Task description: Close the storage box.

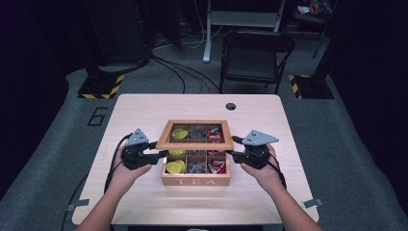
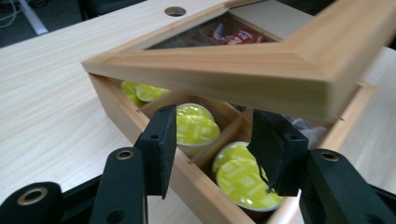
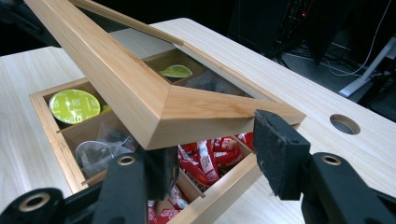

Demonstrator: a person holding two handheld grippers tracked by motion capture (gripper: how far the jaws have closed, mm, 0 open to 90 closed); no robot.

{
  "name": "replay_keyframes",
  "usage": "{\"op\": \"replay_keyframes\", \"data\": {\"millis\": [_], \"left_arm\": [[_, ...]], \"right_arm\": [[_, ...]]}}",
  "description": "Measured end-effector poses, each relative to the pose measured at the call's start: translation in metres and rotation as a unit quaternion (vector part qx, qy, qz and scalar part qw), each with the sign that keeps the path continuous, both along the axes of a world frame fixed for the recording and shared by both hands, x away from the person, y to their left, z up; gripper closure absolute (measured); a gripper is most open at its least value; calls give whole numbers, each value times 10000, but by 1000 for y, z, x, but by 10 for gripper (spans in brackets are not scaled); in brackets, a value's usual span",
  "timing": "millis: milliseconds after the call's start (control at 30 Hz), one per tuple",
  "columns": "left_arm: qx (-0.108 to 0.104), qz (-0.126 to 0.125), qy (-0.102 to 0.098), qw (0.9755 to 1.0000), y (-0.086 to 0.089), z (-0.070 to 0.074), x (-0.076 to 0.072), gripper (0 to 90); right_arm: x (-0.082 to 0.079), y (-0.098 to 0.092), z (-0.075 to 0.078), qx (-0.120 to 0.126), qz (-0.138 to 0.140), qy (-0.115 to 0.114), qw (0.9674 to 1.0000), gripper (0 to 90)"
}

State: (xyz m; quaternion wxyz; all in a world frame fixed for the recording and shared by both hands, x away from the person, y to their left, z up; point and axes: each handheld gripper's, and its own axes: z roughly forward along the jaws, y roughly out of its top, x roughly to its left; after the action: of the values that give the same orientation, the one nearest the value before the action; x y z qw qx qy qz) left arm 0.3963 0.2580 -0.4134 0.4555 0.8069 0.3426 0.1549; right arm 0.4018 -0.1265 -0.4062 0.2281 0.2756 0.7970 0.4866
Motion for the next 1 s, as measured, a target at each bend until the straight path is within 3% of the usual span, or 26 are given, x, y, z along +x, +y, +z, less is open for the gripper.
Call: {"op": "replay_keyframes", "data": {"millis": [267,367,500,667,767,1000], "left_arm": [[-214,-140,-6,9997,1,2,-18,507],[-203,-197,4,9996,0,2,-22,503],[-179,-242,71,9995,-2,-4,-27,512],[-340,-116,169,9992,5,-14,-30,521],[-344,-172,215,9990,7,-19,-32,526],[-347,-183,258,9989,5,-26,-36,541]], "right_arm": [[-6,1,-8,-45,-65,32,10000,496],[-8,0,-13,-62,-72,63,9999,491],[-11,0,-22,-104,-35,165,9998,492],[-15,1,-31,-204,-28,216,9996,494],[-17,1,-38,-246,28,353,9991,506],[-19,5,-44,-270,60,516,9983,511]]}}
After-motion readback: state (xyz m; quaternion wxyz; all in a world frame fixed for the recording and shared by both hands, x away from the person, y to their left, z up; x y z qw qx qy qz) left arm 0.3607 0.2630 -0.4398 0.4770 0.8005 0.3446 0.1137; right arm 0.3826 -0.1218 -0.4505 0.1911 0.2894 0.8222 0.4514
